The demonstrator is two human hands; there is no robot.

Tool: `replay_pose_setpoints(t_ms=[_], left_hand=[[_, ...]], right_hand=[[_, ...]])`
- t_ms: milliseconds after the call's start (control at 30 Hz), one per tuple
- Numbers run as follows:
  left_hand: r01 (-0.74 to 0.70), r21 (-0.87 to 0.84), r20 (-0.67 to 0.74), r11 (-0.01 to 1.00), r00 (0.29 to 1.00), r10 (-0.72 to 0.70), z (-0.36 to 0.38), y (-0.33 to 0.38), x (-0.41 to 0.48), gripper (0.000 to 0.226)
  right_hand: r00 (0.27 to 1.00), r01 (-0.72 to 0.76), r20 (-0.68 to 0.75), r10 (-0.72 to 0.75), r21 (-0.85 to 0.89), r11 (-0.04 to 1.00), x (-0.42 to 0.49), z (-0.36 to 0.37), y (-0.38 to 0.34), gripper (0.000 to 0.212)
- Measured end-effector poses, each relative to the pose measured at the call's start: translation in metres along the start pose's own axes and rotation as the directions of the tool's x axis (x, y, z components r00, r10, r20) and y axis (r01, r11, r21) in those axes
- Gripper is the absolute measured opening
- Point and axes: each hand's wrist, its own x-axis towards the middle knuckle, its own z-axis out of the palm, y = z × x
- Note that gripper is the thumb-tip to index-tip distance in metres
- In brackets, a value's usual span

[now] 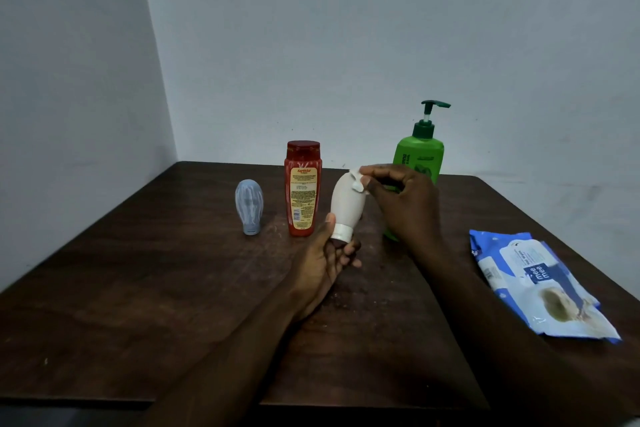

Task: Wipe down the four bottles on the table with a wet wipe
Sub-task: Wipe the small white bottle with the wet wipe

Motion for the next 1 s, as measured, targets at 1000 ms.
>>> replay_pose_setpoints(t_ms=[1000], left_hand=[[-0.029,-0.011,0.108,1.000,0.994,0.030,-0.012,-0.007,0.007,0.048]], right_hand=[[0.981,0.195,0.009,-0.195,-0.130,0.972,-0.053,-0.003,0.005,0.018]])
